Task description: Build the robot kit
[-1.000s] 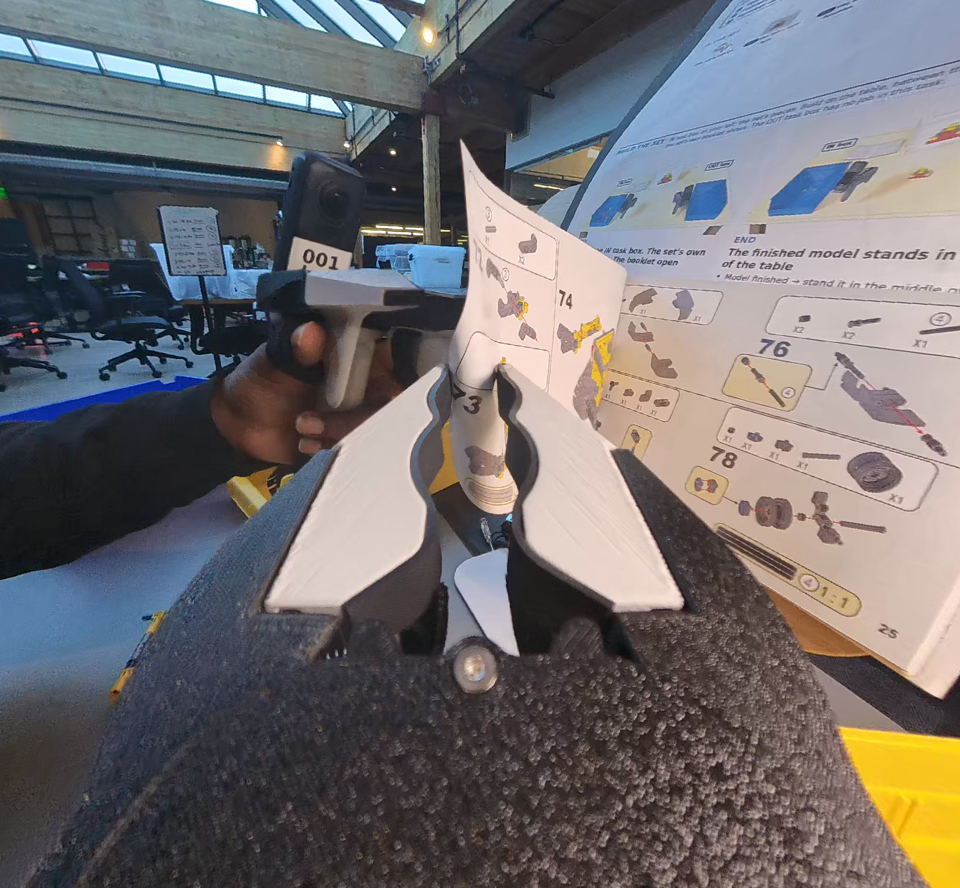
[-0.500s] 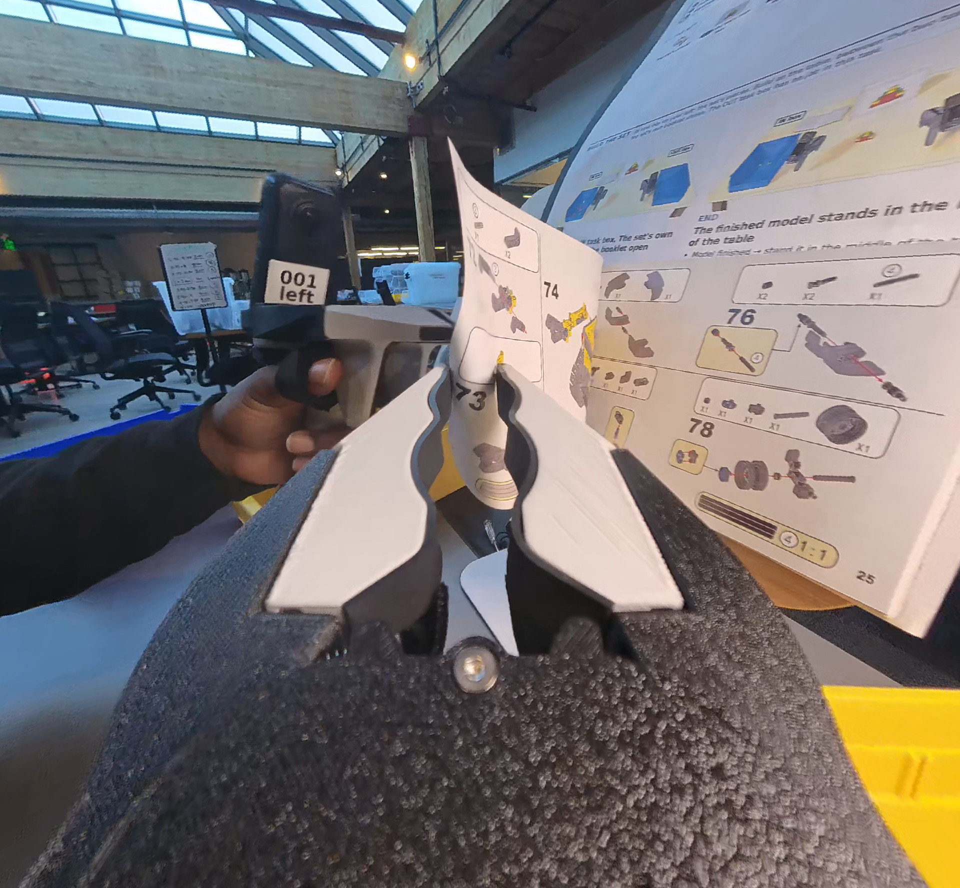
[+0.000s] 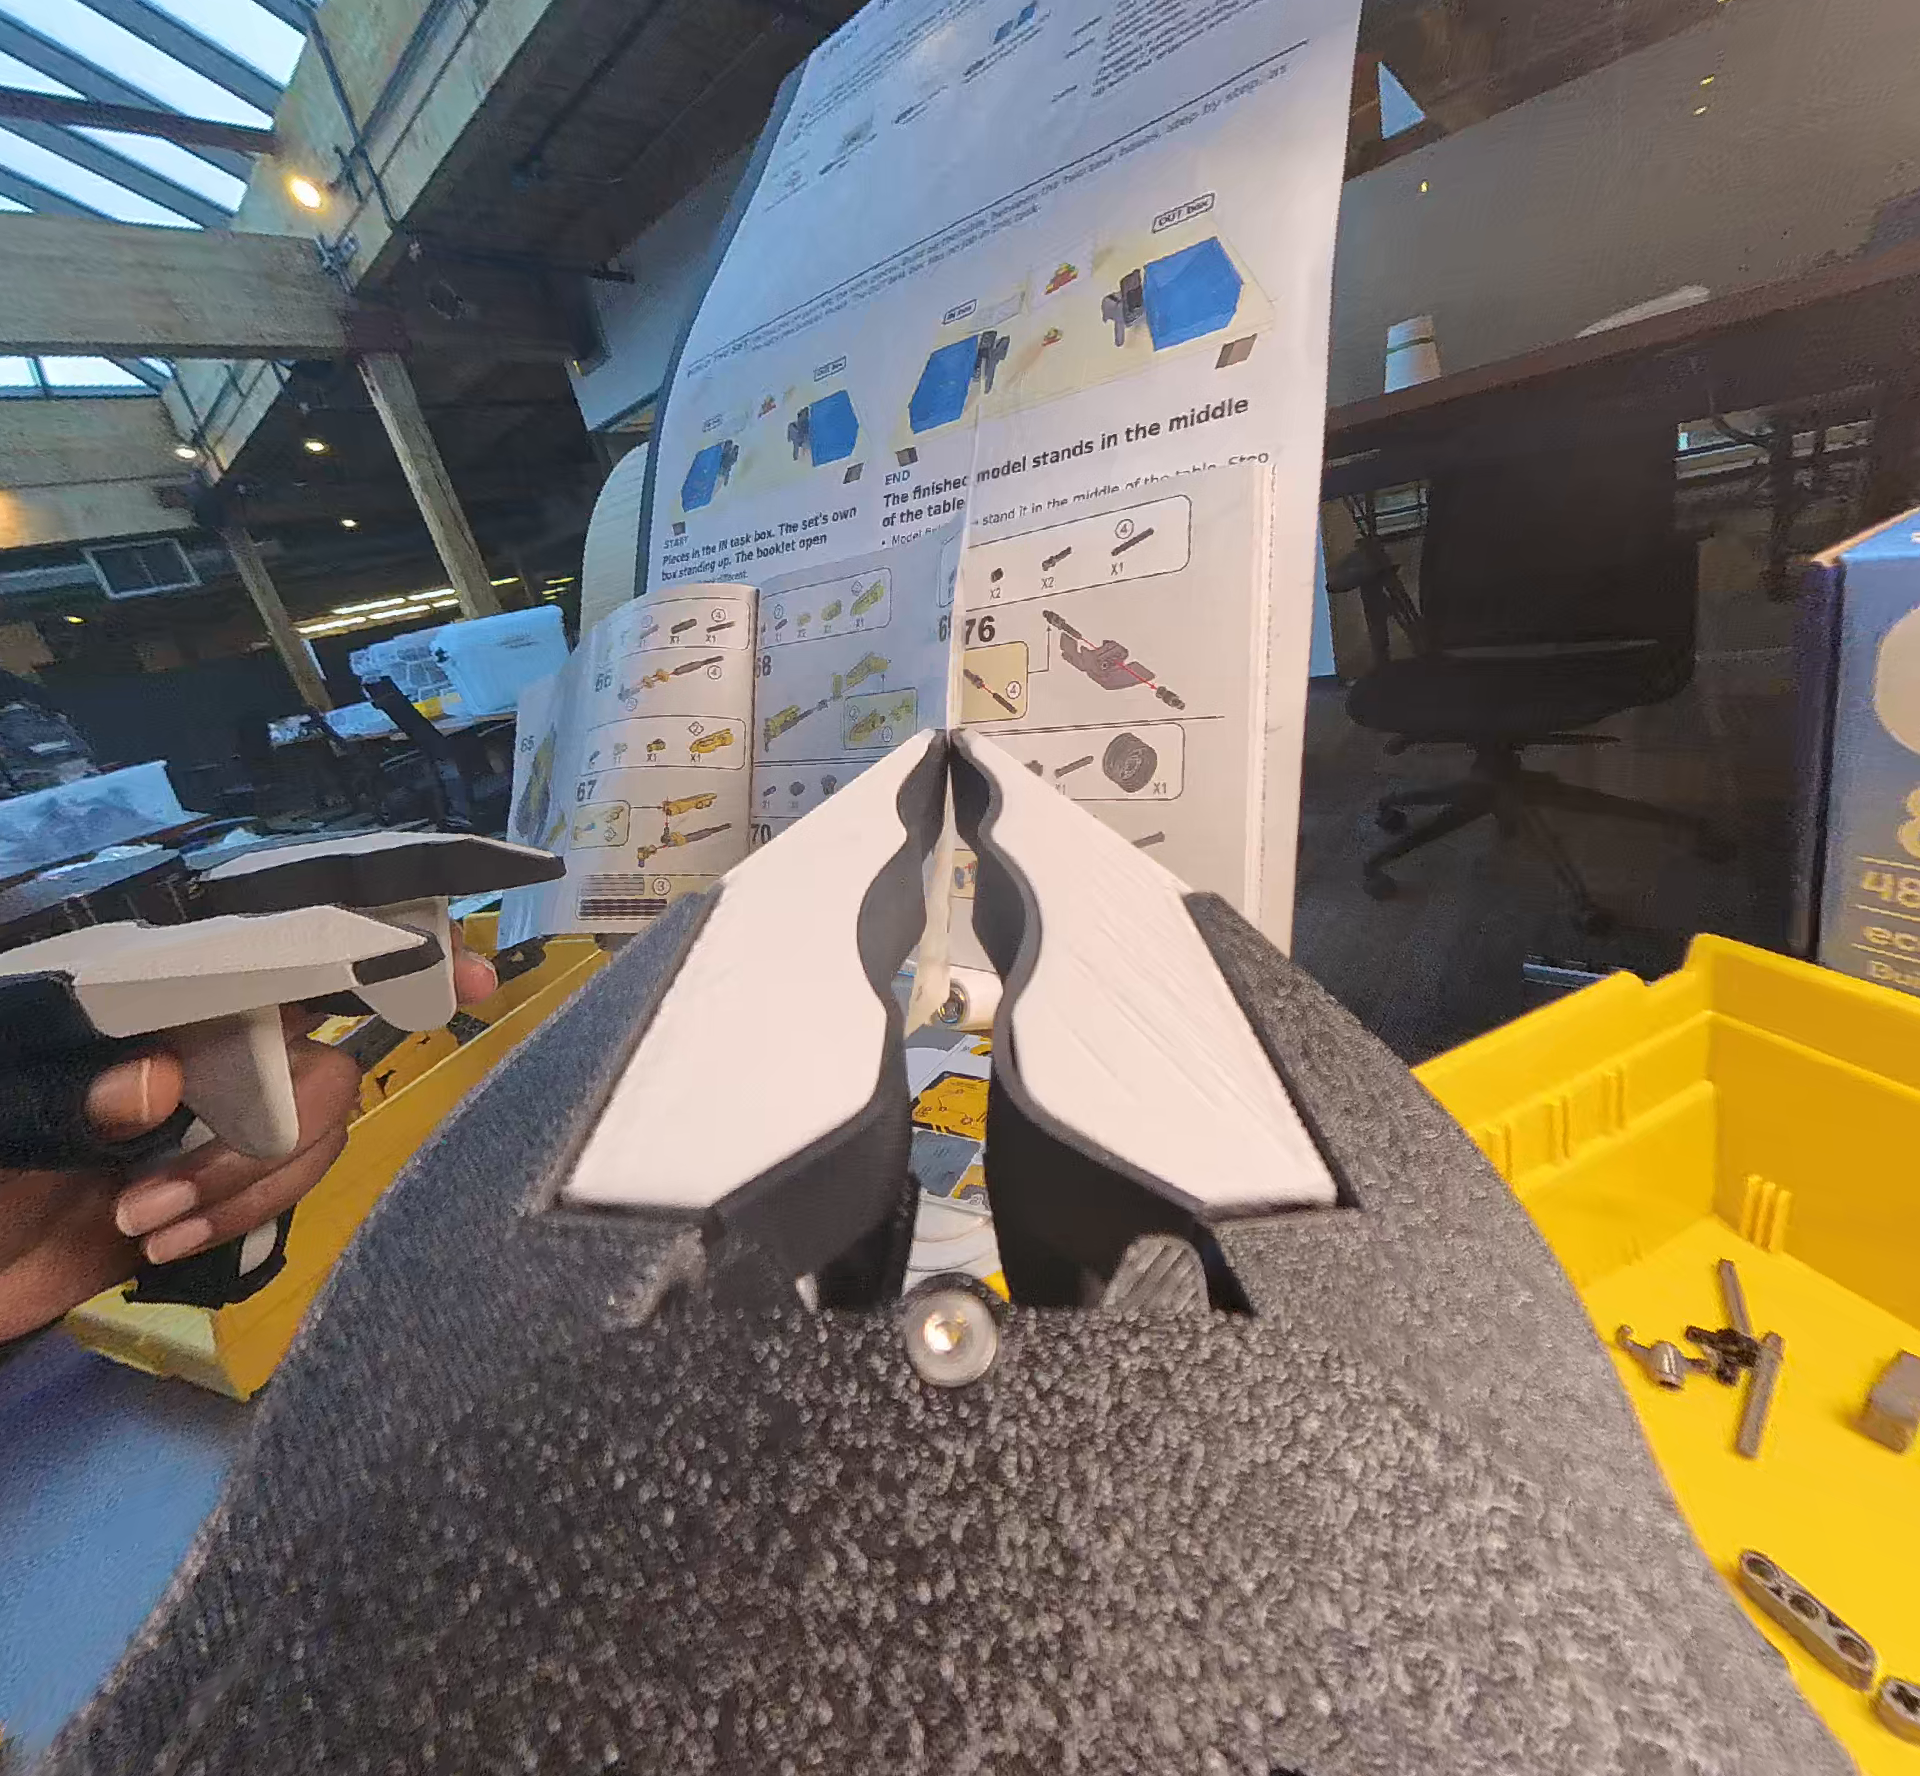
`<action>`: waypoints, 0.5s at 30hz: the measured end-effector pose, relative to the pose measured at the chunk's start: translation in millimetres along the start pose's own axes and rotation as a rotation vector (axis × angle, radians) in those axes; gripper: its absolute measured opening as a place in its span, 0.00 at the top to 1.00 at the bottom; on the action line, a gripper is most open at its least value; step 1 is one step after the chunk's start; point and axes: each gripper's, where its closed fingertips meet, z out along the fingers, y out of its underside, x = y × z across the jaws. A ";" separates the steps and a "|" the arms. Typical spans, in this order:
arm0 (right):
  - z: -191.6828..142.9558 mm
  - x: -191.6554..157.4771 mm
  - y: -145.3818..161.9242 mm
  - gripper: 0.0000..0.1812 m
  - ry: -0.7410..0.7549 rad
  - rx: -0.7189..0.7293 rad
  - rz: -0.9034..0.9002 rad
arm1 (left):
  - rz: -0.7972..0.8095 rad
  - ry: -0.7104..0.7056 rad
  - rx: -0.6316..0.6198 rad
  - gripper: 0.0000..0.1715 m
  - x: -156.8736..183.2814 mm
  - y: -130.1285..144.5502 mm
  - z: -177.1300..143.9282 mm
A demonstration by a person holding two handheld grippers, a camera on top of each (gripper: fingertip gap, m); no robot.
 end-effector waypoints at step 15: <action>28.0 -139.8 62.0 1.00 -0.216 -0.108 -0.564 | -0.206 -0.022 0.165 0.95 -14.0 -26.3 -41.2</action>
